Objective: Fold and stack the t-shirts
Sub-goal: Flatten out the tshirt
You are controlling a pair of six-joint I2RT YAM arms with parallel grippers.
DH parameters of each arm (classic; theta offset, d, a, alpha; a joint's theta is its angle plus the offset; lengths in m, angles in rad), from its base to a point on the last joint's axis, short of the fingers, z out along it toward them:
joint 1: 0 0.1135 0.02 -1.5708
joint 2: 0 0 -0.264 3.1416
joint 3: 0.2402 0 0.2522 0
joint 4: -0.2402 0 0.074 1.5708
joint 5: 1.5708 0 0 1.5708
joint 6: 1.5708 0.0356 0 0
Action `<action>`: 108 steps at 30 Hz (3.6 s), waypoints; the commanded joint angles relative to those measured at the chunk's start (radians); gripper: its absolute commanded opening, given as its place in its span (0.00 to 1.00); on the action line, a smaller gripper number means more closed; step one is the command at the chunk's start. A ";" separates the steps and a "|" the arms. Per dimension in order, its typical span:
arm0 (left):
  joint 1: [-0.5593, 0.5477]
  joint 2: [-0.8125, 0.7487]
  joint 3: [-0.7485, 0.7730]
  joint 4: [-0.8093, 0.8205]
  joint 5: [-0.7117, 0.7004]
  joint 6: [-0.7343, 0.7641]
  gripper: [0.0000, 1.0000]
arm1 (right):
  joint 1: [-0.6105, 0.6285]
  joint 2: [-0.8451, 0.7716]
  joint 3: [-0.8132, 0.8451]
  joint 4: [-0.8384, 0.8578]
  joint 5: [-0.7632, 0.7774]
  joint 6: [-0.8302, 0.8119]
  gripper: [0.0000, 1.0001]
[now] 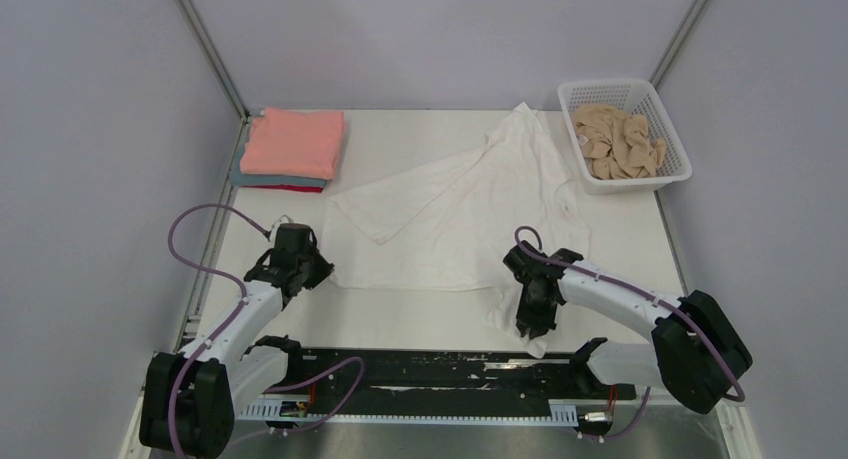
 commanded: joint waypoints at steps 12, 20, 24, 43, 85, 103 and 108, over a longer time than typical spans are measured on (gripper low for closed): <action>0.000 0.029 0.078 0.226 0.116 0.088 0.00 | -0.157 0.085 0.271 0.497 0.477 -0.245 0.00; 0.001 -0.065 0.262 0.143 0.048 0.112 0.00 | -0.173 -0.022 0.481 0.519 0.554 -0.442 0.00; 0.001 -0.096 0.427 0.012 0.005 0.108 0.00 | -0.173 -0.156 0.541 0.538 0.544 -0.524 0.00; 0.000 -0.348 1.107 -0.286 0.087 0.171 0.00 | -0.173 -0.372 1.169 0.512 -0.005 -0.776 0.00; 0.019 0.429 0.669 0.041 -0.317 0.043 0.00 | -0.293 0.162 0.722 0.849 0.442 -0.796 0.00; 0.064 1.121 1.329 -0.091 -0.262 0.056 0.09 | -0.423 0.876 1.165 0.849 0.318 -0.727 0.07; 0.069 1.207 1.485 -0.148 -0.182 0.055 0.96 | -0.465 1.177 1.589 0.759 0.239 -0.690 0.31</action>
